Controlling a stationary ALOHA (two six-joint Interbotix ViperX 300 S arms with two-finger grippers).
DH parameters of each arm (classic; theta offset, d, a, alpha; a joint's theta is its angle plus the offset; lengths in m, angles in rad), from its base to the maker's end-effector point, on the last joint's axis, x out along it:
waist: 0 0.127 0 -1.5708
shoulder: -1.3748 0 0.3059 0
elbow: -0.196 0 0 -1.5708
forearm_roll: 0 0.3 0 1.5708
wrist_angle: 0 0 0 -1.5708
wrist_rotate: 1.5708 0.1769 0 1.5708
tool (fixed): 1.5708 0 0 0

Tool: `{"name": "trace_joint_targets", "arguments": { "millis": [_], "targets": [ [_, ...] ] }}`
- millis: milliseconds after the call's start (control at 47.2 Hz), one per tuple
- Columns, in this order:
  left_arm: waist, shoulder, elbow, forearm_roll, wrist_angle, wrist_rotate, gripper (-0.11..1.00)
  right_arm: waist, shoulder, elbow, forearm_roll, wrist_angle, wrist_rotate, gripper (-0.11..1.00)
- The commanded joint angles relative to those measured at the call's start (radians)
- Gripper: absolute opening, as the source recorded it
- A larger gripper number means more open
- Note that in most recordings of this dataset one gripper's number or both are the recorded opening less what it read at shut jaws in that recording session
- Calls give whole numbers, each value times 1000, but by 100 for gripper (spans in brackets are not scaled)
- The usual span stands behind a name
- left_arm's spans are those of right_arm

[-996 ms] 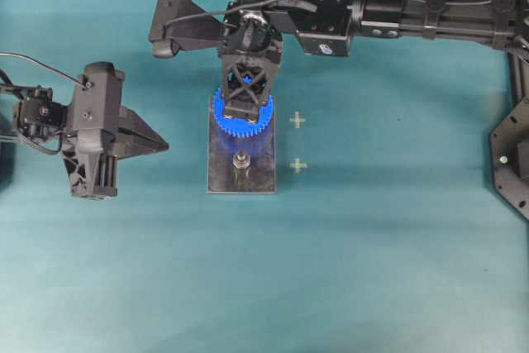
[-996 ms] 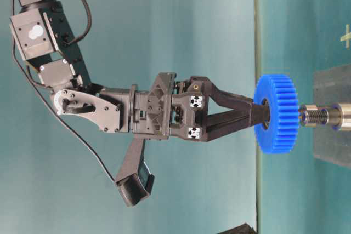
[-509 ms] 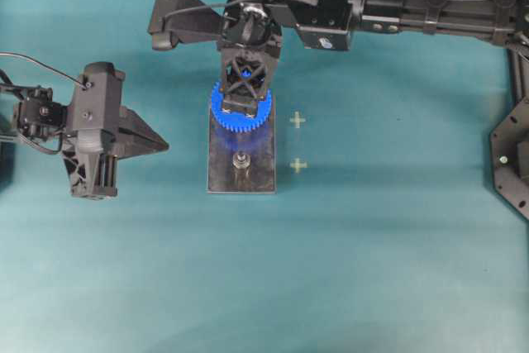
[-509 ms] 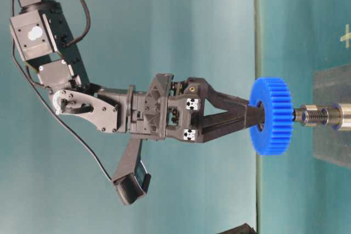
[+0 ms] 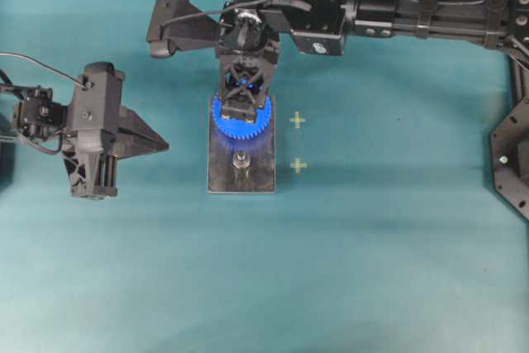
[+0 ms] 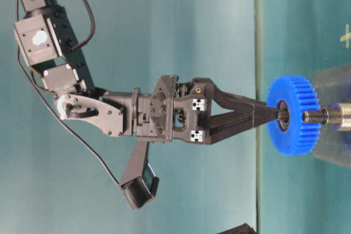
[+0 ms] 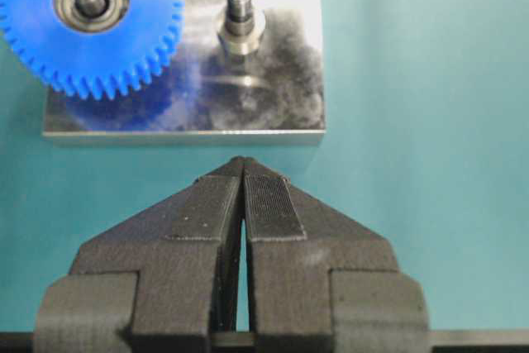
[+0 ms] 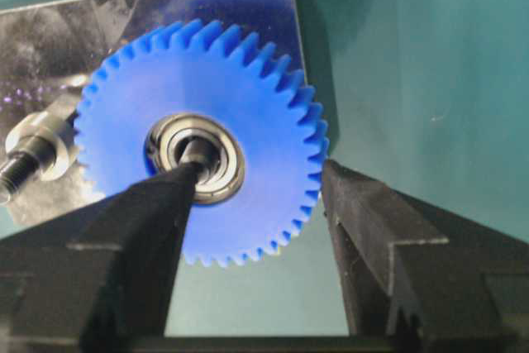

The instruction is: Fit the large gear onto the shaft.

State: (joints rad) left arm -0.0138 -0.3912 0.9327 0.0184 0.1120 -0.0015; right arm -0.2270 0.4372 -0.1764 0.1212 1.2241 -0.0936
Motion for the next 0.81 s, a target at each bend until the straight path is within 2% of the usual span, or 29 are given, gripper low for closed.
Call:
{"name": "trace_joint_targets", "arguments": {
  "millis": [0,233,784],
  "targets": [
    [0,-5,-12,3,-9,-2,0,5,-25,-21,3,2,-2,62],
    [0,-5,-14,2,-9,0,0,3,-32,-23,3,2,2,67],
    [0,-5,-14,3,-9,-2,0,46,-81,-17,5,44,-17,67]
  ]
}}
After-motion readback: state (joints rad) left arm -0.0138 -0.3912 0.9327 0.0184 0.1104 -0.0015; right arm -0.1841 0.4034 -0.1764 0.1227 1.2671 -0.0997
